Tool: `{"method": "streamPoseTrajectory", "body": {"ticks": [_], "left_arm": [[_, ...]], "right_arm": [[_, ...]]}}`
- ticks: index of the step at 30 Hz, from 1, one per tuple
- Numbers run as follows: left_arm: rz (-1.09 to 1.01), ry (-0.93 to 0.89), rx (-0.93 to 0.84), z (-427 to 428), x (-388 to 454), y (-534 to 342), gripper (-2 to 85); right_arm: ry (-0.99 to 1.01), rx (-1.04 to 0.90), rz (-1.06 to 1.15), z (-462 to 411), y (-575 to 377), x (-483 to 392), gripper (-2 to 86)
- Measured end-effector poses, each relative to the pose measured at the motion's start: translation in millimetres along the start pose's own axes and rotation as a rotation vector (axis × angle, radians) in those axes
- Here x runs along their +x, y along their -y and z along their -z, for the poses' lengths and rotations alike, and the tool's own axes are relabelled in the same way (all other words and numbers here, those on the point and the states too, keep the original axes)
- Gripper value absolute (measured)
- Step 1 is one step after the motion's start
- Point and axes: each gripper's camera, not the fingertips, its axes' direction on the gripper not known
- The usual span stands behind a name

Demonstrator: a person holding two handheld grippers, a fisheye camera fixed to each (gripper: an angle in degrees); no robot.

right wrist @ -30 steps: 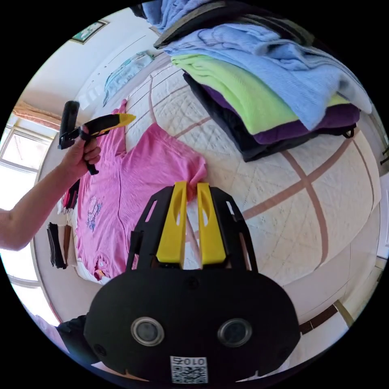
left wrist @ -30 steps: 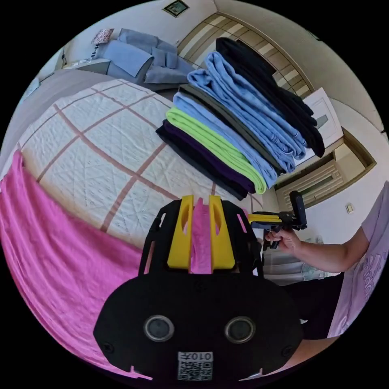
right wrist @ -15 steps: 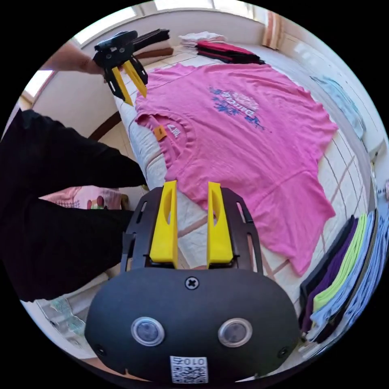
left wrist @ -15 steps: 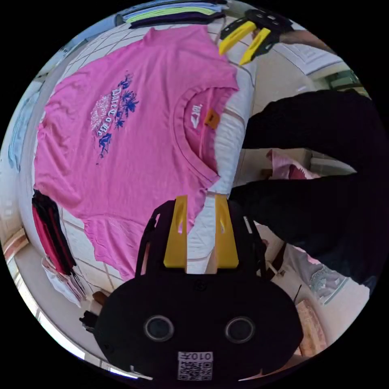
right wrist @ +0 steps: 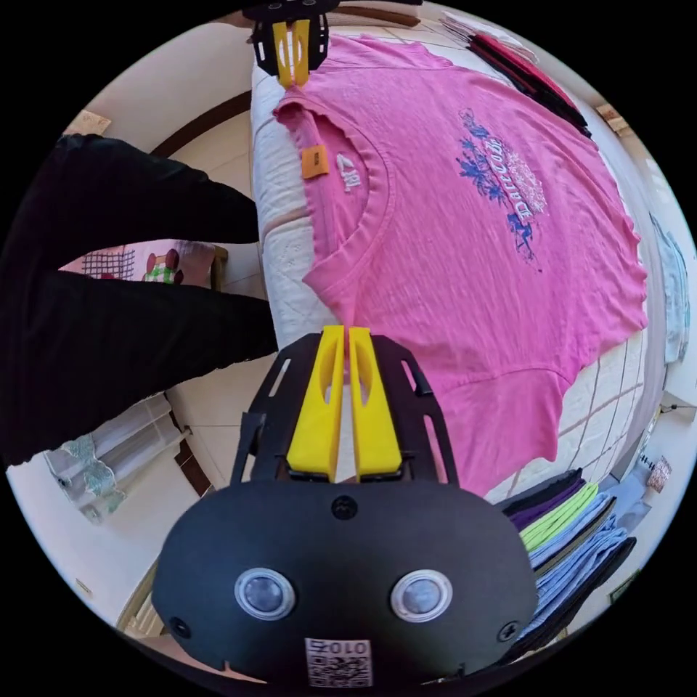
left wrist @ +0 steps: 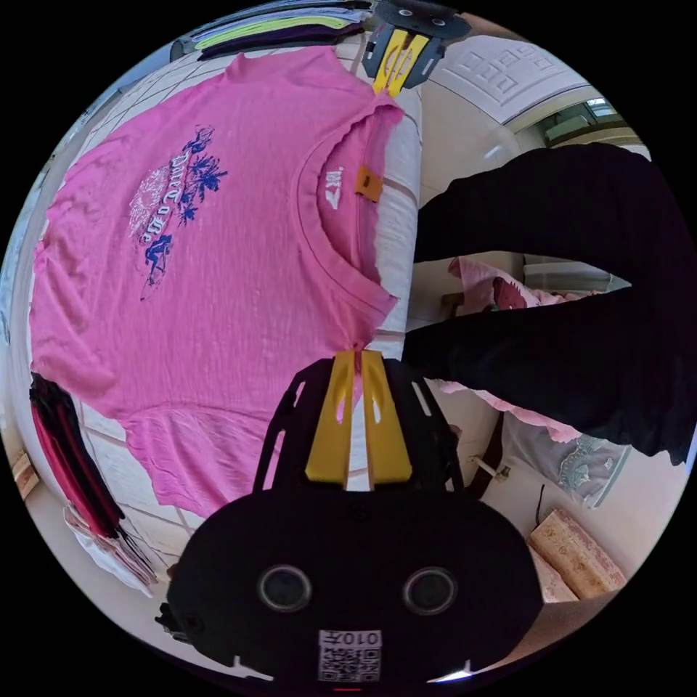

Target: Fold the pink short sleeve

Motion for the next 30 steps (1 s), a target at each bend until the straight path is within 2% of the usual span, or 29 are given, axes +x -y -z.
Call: {"method": "streamPoseTrajectory", "body": {"ticks": [5,9,13,16,17,18,19,21,22,24,25,27,30], "left_arm": [[-0.028,-0.063,-0.016,12,-5,-13,0.4],[0.090,-0.062,-0.054,9,-19,-16,1.2],[0.220,-0.155,0.013,21,-38,-37,2.6],[0.349,-0.464,0.148,36,-58,-71,2.4],[0.390,-0.644,0.221,40,-67,-85,2.2],[0.464,-0.724,0.309,51,-81,-101,2.3],[0.511,-0.709,0.361,61,-91,-110,2.4],[0.701,-0.485,0.484,113,-145,-140,3.5],[0.745,-0.416,0.497,126,-162,-146,3.8],[0.886,-0.162,0.537,173,-245,-159,5.2],[0.907,-0.113,0.553,183,-267,-160,5.5],[0.961,0.020,0.573,215,-361,-156,6.7],[1.026,0.066,0.549,236,-475,-145,7.8]], "right_arm": [[0.022,-0.063,0.063,8,-3,-13,3.4],[0.047,-0.091,-0.025,12,3,1,4.3],[0.299,-0.045,-0.193,24,-8,33,5.6],[0.494,0.042,-0.186,48,-25,45,5.2],[0.519,0.057,-0.177,54,-27,49,5.1],[0.512,0.115,-0.180,71,-33,60,5.0],[0.455,0.205,-0.233,92,-39,81,5.5],[0.351,0.349,-0.374,120,-51,129,6.9],[0.275,0.448,-0.476,135,-59,169,8.1],[0.156,0.604,-0.616,151,-71,233,9.5],[0.102,0.670,-0.719,157,-77,279,10.0],[0.078,0.713,-0.819,164,-83,349,9.9],[0.064,0.743,-0.927,169,-86,453,10.2]]}}
